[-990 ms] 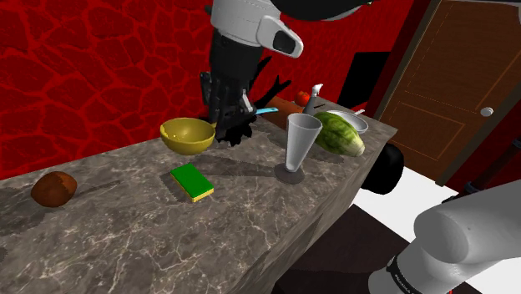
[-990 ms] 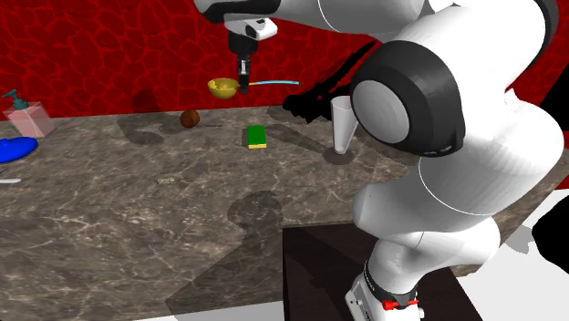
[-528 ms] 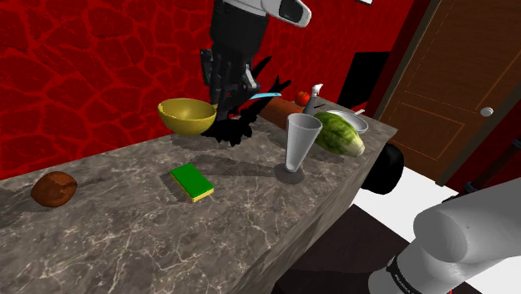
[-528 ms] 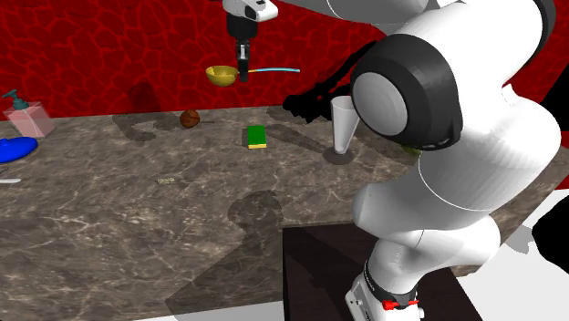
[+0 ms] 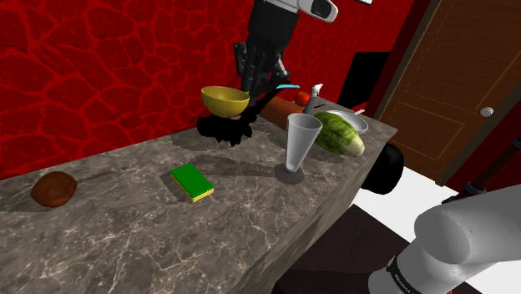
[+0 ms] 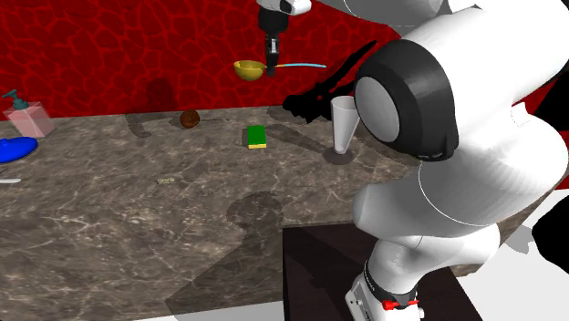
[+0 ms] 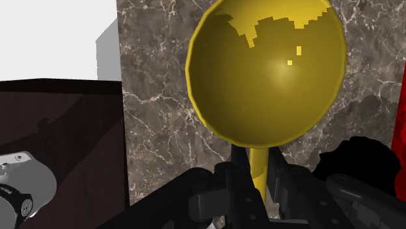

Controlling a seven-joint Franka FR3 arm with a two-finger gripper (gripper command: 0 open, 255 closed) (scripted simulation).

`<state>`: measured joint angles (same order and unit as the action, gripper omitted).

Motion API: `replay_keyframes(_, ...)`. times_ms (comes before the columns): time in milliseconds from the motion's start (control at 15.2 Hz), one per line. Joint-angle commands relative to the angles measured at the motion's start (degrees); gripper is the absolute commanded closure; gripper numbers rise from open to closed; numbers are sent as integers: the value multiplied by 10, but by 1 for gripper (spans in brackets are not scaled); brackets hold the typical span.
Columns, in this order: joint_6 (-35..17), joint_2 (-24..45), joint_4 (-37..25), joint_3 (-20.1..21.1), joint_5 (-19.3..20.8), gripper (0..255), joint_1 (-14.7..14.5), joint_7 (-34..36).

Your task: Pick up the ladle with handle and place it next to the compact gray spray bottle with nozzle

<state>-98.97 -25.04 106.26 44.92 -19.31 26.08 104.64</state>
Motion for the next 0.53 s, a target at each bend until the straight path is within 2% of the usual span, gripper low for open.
replay_keyframes(0,1,-10,17,-30,-3,255,-1,-32)
replay_keyframes(462,6,-27,56,-117,1,255,11,-135)
